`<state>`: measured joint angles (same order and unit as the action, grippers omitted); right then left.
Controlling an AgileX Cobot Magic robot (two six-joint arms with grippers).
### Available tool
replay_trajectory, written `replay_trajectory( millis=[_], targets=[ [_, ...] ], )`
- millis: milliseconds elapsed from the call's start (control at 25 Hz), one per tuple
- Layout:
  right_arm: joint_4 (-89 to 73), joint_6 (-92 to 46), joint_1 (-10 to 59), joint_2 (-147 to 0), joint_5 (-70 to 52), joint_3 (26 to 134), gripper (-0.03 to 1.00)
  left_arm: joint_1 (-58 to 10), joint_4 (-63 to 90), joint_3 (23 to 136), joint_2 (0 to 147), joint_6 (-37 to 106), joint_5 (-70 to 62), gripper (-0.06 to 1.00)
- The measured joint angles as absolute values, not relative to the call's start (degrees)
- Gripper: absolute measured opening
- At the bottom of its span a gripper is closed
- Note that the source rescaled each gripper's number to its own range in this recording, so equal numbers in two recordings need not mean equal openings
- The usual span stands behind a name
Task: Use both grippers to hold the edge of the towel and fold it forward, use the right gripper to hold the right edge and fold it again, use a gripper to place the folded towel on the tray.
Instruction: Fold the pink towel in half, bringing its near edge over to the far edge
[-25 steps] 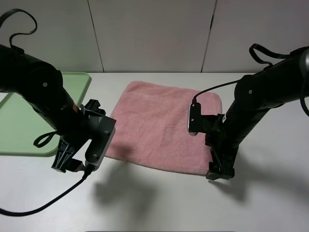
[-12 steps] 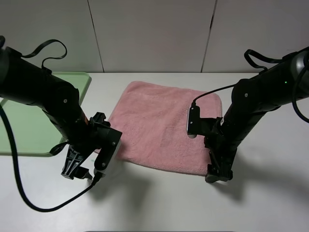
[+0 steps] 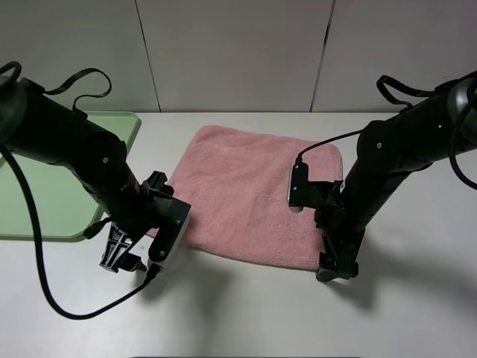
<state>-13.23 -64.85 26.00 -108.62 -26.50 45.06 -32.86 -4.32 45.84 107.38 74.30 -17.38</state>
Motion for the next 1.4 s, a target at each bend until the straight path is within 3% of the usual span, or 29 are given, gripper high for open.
replay_trajectory(
  millis=[360,480,800,1000,1120,1320,1400],
  targets=[
    [-13.7,-64.9,26.0,-108.7,-26.6,45.1,1.00,-32.1,-6.6,47.6,109.2,74.2,-18.6,0.94],
    [-14.0,-64.9,26.0,-108.7,-26.6,45.1,1.00,-32.1,-6.6,47.8,109.6,74.2,-19.1,0.89],
    [-14.3,-64.9,25.8,-108.7,-26.5,45.1,0.98,-32.1,-6.6,47.8,110.0,74.3,-16.8,0.44],
    [-13.9,-65.1,25.8,-108.8,-24.3,45.3,0.70,-32.1,-6.8,47.8,110.3,74.4,-13.8,0.16],
    [-14.6,-65.8,25.8,-109.0,-23.4,45.5,0.45,-32.1,-6.9,47.8,110.5,74.4,-13.0,0.04],
    [-15.0,-65.9,25.8,-109.1,-22.3,45.6,0.08,-32.1,-6.9,47.8,110.6,74.4,-12.8,0.00],
    [-15.1,-65.9,25.8,-109.1,-22.3,45.6,0.00,-32.1,-6.9,47.8,110.6,74.4,-12.6,0.00]
  ],
)
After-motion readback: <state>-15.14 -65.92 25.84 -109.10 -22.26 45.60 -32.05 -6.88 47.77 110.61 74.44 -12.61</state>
